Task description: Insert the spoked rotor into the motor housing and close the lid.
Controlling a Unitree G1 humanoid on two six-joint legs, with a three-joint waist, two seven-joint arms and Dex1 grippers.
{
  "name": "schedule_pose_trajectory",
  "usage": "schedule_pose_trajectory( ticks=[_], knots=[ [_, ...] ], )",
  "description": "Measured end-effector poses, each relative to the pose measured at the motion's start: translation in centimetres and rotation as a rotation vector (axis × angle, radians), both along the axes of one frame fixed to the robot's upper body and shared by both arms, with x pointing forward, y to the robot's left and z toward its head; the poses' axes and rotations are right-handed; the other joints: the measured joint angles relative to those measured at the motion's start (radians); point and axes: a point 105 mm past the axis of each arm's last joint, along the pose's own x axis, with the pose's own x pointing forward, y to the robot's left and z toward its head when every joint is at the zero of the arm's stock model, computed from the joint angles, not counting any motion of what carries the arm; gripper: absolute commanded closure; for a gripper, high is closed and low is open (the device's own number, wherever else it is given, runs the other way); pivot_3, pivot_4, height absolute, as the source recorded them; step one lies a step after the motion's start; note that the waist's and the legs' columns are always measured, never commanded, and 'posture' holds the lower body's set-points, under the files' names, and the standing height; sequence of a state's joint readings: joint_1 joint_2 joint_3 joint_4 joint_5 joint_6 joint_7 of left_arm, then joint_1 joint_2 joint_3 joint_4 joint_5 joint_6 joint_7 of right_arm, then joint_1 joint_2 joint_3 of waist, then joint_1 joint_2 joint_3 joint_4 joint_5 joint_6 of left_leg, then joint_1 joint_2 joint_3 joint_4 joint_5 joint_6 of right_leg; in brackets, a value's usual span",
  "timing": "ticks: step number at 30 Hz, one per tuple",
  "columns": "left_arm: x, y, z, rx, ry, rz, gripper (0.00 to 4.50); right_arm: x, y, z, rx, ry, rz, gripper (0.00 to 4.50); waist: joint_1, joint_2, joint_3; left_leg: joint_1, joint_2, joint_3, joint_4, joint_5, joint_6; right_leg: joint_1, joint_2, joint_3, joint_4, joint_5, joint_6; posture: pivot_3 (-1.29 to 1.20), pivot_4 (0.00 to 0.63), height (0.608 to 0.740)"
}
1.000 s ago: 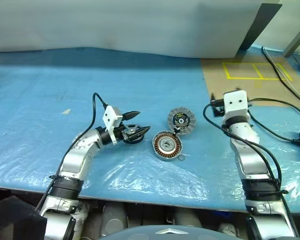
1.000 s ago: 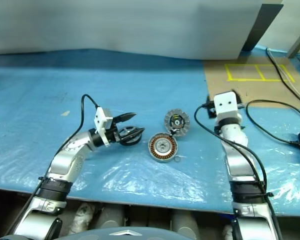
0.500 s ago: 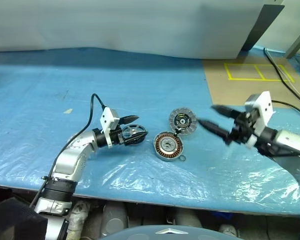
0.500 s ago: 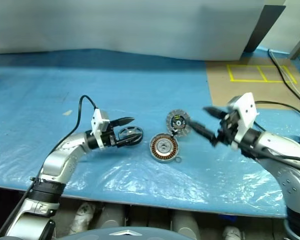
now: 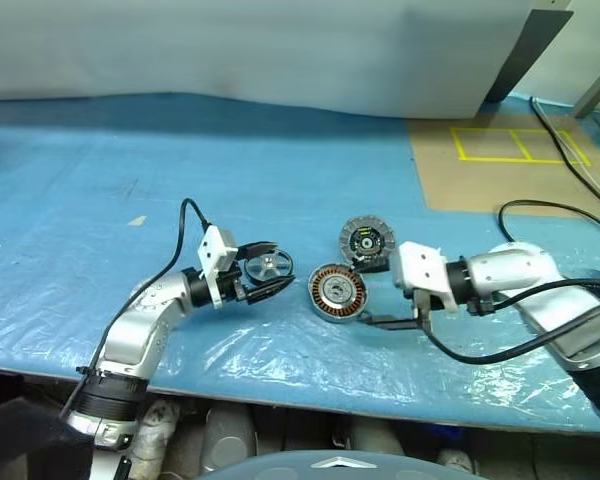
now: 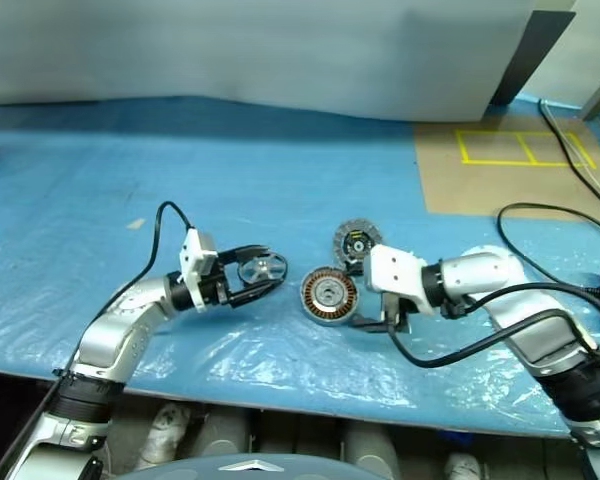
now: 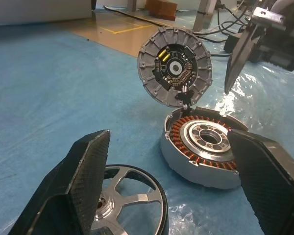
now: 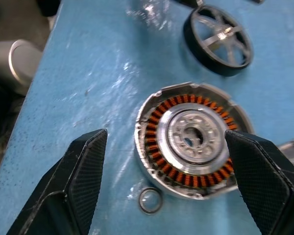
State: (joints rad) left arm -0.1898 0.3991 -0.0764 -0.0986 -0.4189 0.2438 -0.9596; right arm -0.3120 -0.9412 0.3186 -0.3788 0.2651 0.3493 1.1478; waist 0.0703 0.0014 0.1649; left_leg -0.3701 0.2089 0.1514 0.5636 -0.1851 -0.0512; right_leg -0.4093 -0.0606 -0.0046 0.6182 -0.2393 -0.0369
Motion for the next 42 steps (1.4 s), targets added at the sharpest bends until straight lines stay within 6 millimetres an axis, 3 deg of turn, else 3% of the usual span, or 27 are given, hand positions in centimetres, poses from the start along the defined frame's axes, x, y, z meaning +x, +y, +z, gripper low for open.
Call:
schedule_pose_trajectory(
  ticks=[9, 18, 31, 42],
  knots=[
    [-0.6, 0.1, 0.3, 0.008, -0.009, 0.033, 0.47, 1.2, 2.2, -0.4, -0.019, -0.066, 0.133, 0.47, -0.004, 0.0, 0.0, 0.003, 0.001, 0.001, 0.003, -0.002, 0.004, 0.001, 0.0, 0.0, 0.004, 0.001, -0.002, 0.0, 0.15, 0.74],
    [-0.7, 0.4, 0.1, 0.007, -0.017, 0.041, 0.47, 1.6, 2.1, -2.7, -0.113, -0.054, 0.207, 0.47, -0.003, 0.0, 0.0, 0.002, 0.002, 0.001, 0.003, -0.002, 0.004, 0.001, 0.0, 0.0, 0.004, 0.001, -0.002, 0.0, 0.15, 0.74],
    [-0.5, 0.7, -0.6, 0.007, -0.005, 0.047, 0.47, 2.9, 1.2, -1.8, -0.096, -0.051, 0.149, 0.47, -0.002, 0.0, 0.0, 0.002, 0.003, 0.001, 0.005, -0.002, 0.005, 0.001, 0.001, 0.0, 0.005, 0.001, -0.002, 0.0, 0.15, 0.74],
    [-0.2, 0.5, -0.4, 0.007, -0.01, 0.044, 0.47, 2.5, 1.1, -2.8, -0.14, -0.088, 0.181, 0.47, -0.003, 0.0, 0.0, 0.003, 0.003, 0.001, 0.005, -0.002, 0.005, 0.001, 0.001, 0.0, 0.005, 0.001, -0.002, 0.0, 0.15, 0.74]
  ],
)
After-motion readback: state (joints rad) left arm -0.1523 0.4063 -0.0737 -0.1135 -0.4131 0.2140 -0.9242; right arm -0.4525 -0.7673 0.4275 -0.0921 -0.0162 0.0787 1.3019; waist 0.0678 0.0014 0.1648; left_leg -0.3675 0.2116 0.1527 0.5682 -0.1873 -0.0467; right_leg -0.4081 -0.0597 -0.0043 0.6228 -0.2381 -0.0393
